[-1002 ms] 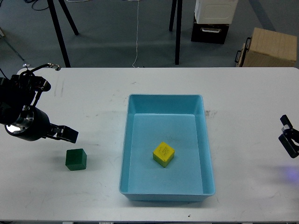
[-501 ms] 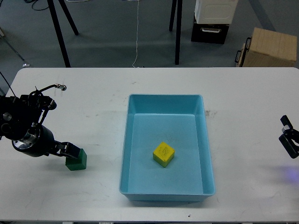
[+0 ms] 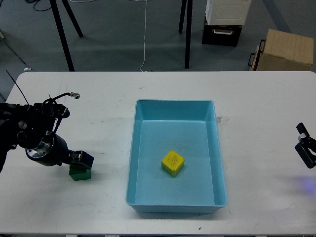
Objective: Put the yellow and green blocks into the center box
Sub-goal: 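Lift the green cube with the left gripper into the blue tray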
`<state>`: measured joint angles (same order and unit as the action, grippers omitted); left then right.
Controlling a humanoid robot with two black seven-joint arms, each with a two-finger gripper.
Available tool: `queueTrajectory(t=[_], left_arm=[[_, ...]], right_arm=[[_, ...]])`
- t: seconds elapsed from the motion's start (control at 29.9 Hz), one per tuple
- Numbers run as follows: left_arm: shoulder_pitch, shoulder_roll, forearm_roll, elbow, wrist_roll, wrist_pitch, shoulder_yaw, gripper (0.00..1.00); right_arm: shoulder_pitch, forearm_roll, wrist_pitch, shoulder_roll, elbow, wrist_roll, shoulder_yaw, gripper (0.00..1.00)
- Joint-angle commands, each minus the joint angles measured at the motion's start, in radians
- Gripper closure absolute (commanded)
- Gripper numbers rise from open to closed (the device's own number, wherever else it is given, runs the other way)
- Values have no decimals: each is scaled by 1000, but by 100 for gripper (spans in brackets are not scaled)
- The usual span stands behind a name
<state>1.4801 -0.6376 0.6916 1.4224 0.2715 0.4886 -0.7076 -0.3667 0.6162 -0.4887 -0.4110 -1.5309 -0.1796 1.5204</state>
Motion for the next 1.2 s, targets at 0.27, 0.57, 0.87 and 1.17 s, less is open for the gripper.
queueTrajectory(t=[0.27,0.57,0.87,1.17], left_arm=[[-35,38,9,-28,9,0,2,44],[-23,33,17,-22,57,0,-9,100],[306,100,17,-8,14,0,25,100],[413,559,-36,-109,-23,0,23,100]], right_arm=[[-6,-6,0,0,0,0,1,0],[-9,-6,0,0,-2,0,1,0],[-17,-7,0,0,-3,0,9,0],[-17,-7,0,-3,0,0,20,0]])
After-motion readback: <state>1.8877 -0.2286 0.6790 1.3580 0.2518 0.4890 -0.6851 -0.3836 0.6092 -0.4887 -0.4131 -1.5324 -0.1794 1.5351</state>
